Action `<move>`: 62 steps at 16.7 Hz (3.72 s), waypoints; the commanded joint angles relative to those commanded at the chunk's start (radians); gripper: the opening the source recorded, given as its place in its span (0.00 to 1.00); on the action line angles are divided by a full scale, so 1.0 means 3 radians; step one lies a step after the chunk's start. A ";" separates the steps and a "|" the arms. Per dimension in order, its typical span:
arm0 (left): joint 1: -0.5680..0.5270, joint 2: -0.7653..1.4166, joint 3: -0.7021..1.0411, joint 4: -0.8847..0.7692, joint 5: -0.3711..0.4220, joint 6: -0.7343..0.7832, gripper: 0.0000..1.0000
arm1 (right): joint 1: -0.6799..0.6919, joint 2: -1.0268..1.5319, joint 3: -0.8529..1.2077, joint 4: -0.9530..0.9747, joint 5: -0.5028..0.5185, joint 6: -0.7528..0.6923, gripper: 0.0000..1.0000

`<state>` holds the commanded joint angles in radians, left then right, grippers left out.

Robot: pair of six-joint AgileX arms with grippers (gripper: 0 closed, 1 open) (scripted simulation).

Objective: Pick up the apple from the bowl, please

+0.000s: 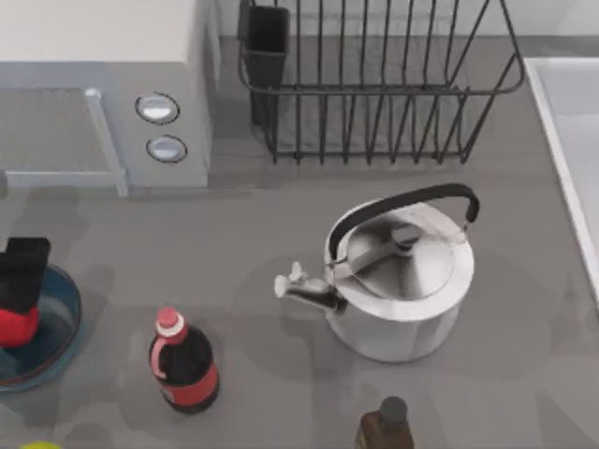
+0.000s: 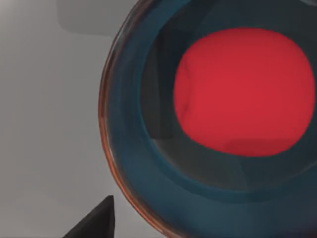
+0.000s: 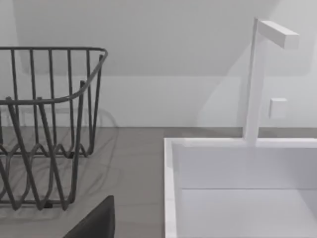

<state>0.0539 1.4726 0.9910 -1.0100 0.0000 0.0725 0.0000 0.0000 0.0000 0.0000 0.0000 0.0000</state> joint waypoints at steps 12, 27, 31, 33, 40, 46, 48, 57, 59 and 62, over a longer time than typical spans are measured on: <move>-0.0001 0.0366 0.0017 0.0068 0.0000 0.0016 1.00 | 0.0000 0.0000 0.0000 0.0000 0.0000 0.0000 1.00; 0.0021 0.0829 -0.0575 0.1140 0.0001 0.0033 0.77 | 0.0000 0.0000 0.0000 0.0000 0.0000 0.0000 1.00; 0.0021 0.0829 -0.0575 0.1140 0.0001 0.0033 0.47 | 0.0000 0.0000 0.0000 0.0000 0.0000 0.0000 1.00; 0.0021 0.0829 -0.0575 0.1140 0.0001 0.0033 0.32 | 0.0000 0.0000 0.0000 0.0000 0.0000 0.0000 1.00; 0.0021 0.0829 -0.0575 0.1140 0.0001 0.0033 0.00 | 0.0000 0.0000 0.0000 0.0000 0.0000 0.0000 1.00; 0.0006 0.0652 -0.0469 0.1039 -0.0041 0.0038 0.00 | 0.0000 0.0000 0.0000 0.0000 0.0000 0.0000 1.00; 0.0006 0.0658 -0.0425 0.0993 -0.0041 0.0038 0.00 | 0.0000 0.0000 0.0000 0.0000 0.0000 0.0000 1.00; -0.0015 0.0658 0.1334 -0.0874 -0.0043 0.0017 0.00 | 0.0000 0.0000 0.0000 0.0000 0.0000 0.0000 1.00; -0.0023 0.0615 0.1841 -0.1444 -0.0044 0.0009 0.00 | 0.0000 0.0000 0.0000 0.0000 0.0000 0.0000 1.00; -0.0033 0.0532 0.2434 -0.2061 -0.0044 -0.0003 0.00 | 0.0000 0.0000 0.0000 0.0000 0.0000 0.0000 1.00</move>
<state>0.0439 1.6322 1.7212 -1.6282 -0.0132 0.0716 0.0000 0.0000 0.0000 0.0000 0.0000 0.0000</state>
